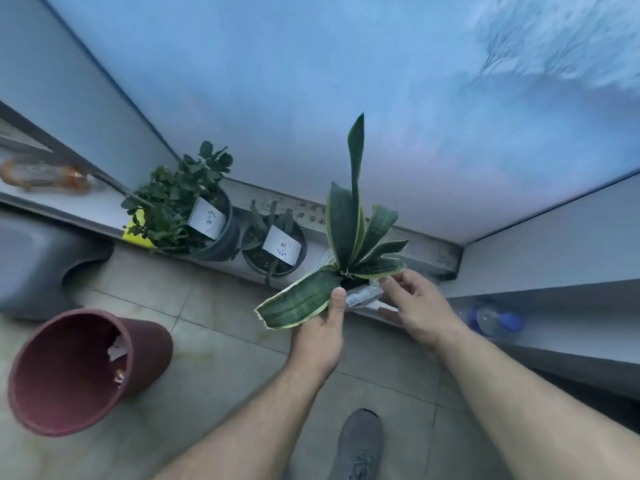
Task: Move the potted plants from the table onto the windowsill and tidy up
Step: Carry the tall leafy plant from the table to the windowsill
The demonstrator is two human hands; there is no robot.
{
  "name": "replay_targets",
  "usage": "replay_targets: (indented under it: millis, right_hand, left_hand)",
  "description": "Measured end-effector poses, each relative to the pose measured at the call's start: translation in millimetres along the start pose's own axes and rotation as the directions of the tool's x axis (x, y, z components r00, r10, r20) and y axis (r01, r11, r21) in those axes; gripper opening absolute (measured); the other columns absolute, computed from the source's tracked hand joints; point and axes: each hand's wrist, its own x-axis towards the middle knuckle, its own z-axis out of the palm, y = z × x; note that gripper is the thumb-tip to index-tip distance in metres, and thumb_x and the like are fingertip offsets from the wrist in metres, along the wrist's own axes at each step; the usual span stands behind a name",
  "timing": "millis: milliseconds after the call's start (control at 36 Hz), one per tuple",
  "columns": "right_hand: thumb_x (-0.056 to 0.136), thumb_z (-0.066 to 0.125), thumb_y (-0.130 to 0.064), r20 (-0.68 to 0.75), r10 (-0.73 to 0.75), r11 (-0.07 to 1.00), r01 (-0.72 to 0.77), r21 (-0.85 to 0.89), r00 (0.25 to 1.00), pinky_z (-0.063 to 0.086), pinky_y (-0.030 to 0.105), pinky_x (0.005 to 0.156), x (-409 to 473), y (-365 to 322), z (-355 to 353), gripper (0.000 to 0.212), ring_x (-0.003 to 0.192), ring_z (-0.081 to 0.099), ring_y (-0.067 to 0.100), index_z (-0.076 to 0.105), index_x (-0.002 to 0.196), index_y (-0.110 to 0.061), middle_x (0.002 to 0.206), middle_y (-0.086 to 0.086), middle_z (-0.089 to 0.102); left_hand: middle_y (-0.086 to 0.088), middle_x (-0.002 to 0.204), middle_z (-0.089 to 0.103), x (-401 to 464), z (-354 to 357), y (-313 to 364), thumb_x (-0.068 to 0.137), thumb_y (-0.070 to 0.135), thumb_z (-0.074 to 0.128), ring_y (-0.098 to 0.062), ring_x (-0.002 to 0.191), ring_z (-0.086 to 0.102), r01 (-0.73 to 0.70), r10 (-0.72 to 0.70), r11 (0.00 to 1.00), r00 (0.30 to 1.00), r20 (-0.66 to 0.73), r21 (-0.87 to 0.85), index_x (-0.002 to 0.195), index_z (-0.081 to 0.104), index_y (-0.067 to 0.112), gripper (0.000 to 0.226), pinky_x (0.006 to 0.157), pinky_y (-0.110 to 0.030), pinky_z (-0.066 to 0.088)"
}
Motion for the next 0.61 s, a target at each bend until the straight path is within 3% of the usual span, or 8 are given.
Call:
replay_targets:
  millis: [167, 306, 445, 611]
  right_hand:
    - [0.104, 0.056, -0.021, 0.026, 0.031, 0.999, -0.03, -0.041, 0.999, 0.058, 0.039, 0.096, 70, 36, 10, 0.018, 0.098, 0.065, 0.016, 0.062, 0.105, -0.005, 0.105, 0.006, 0.068]
    - [0.104, 0.056, -0.023, 0.041, 0.033, 0.997, -0.03, -0.075, 0.999, 0.056, 0.04, 0.099, 102, 49, 12, 0.025, 0.102, 0.064, 0.019, 0.06, 0.11, 0.001, 0.104, 0.008, 0.067]
    - [0.104, 0.056, -0.025, 0.065, 0.021, 0.996, -0.016, -0.087, 0.998, 0.055, 0.038, 0.1, 125, 54, 13, 0.025, 0.108, 0.063, 0.024, 0.061, 0.109, -0.001, 0.119, 0.023, 0.067]
    - [0.105, 0.055, -0.022, 0.049, 0.038, 0.993, -0.032, -0.116, 0.998, 0.053, 0.041, 0.104, 141, 58, 12, 0.022, 0.117, 0.063, 0.027, 0.063, 0.111, -0.002, 0.123, 0.022, 0.067]
  left_hand:
    - [0.008, 0.152, 0.046, 60, 25, -46, 0.099, 0.057, 0.037, -0.01, 0.146, 0.033, 0.056, -0.056, 0.998, 0.998, -0.018, -0.011, 0.149, 0.046, 0.025, 0.06, 0.099, -0.006, 0.014]
    - [0.009, 0.159, 0.036, 84, 39, -70, 0.1, 0.053, 0.038, 0.005, 0.135, 0.025, 0.025, -0.025, 1.0, 0.999, -0.043, 0.006, 0.154, 0.038, 0.024, 0.061, 0.1, -0.002, 0.008]
    - [0.008, 0.158, 0.035, 103, 52, -86, 0.102, 0.047, 0.038, 0.008, 0.132, 0.02, 0.002, -0.001, 1.0, 0.999, -0.053, 0.012, 0.154, 0.036, 0.02, 0.059, 0.088, 0.015, 0.001]
    - [0.006, 0.156, 0.04, 115, 60, -92, 0.096, 0.055, 0.037, 0.008, 0.132, 0.024, -0.026, 0.03, 0.998, 0.997, -0.076, 0.054, 0.151, 0.042, 0.02, 0.065, 0.1, 0.004, 0.005]
